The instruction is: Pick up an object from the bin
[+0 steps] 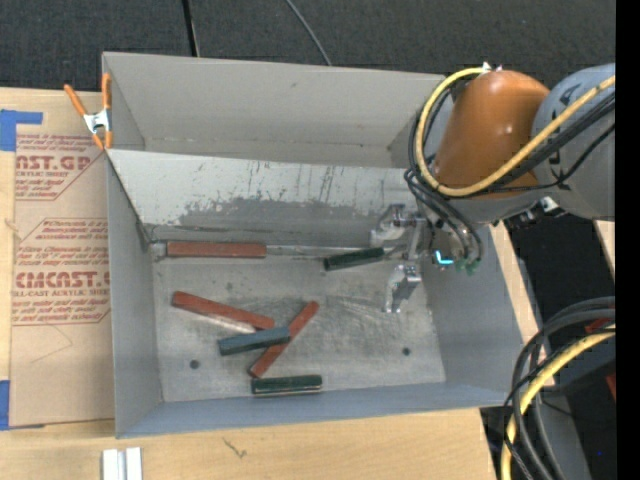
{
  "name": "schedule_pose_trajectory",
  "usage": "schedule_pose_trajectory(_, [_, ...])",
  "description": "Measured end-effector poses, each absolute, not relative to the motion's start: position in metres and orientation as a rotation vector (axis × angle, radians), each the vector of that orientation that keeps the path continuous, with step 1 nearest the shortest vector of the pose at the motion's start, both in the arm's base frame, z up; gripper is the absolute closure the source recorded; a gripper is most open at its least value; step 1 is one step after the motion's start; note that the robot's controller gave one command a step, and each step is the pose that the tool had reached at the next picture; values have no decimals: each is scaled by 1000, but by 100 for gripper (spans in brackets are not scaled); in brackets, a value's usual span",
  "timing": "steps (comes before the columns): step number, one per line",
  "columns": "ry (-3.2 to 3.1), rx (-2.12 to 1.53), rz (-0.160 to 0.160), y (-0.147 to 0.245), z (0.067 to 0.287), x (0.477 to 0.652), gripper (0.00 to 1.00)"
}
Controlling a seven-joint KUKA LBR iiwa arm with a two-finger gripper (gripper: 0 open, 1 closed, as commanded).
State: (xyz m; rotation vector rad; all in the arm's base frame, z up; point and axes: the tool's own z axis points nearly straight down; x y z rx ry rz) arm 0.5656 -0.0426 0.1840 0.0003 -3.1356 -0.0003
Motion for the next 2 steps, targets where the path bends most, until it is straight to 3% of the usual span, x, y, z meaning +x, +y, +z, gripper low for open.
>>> schedule_pose_trajectory(1, [-3143,1,1,-43,188,567,0])
schedule_pose_trajectory(2, [-3149,51,2,-22,135,566,0])
